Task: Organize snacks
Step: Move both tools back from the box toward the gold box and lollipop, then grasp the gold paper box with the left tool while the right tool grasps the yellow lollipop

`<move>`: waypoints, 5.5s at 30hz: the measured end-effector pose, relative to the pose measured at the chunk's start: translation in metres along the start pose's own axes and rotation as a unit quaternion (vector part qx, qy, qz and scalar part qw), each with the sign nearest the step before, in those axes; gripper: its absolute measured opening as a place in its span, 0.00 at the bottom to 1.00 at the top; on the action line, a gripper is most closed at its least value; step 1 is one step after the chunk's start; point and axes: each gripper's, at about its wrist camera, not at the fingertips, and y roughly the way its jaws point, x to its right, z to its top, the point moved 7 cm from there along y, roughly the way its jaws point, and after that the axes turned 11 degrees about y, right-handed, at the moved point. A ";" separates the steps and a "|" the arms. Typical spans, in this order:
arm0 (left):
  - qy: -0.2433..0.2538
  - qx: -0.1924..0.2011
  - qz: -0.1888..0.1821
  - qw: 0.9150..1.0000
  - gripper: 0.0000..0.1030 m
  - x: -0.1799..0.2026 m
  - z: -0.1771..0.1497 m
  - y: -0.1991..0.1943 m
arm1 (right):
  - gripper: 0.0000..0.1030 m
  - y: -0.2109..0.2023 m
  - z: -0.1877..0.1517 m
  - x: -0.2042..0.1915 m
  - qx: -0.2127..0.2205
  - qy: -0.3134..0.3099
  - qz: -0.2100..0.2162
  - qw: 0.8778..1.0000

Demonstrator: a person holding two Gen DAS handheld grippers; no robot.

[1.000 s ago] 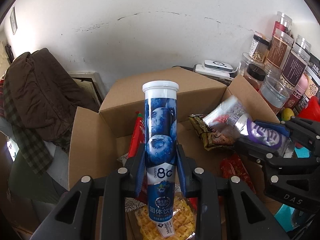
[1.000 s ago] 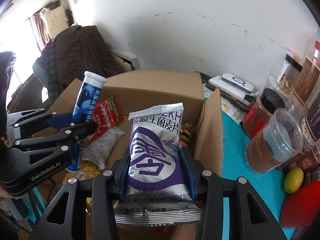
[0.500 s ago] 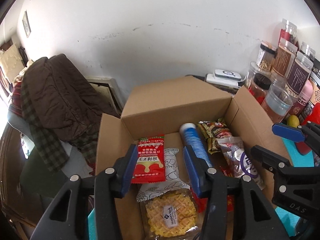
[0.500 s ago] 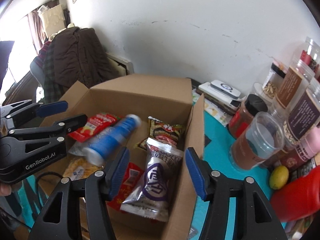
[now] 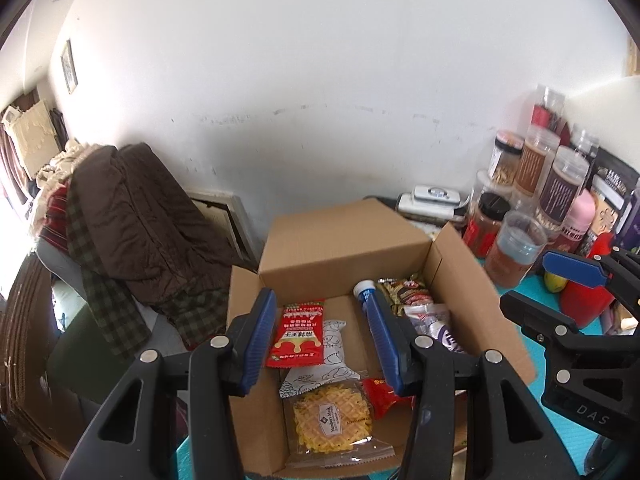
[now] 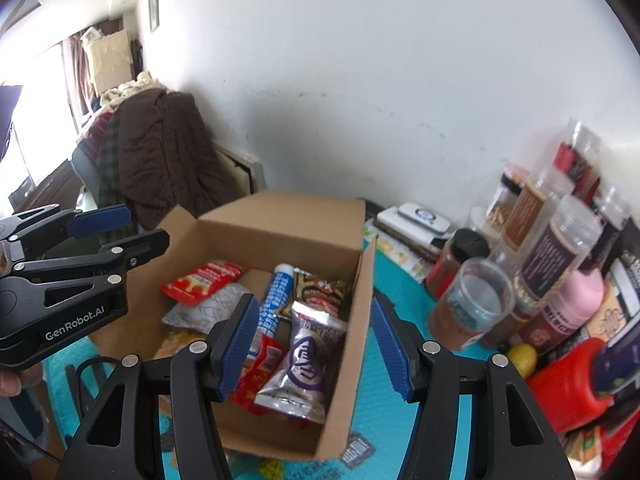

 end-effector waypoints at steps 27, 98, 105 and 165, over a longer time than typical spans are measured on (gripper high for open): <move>0.002 0.092 -0.013 0.996 0.75 0.023 -0.017 -0.131 | 0.87 -0.135 -0.024 -0.009 0.099 -0.012 -0.001 0.995; -0.020 -0.040 -0.128 0.991 0.75 0.099 -0.176 -0.020 | 0.83 0.001 -0.203 0.026 -0.082 0.052 0.015 0.995; -0.027 -0.045 -0.135 0.989 0.75 0.092 -0.179 -0.005 | 0.70 0.028 -0.205 0.020 -0.108 0.041 0.024 0.993; -0.043 -0.040 -0.102 0.993 0.43 0.093 -0.187 0.002 | 0.26 0.068 -0.193 0.014 -0.117 0.032 0.048 0.991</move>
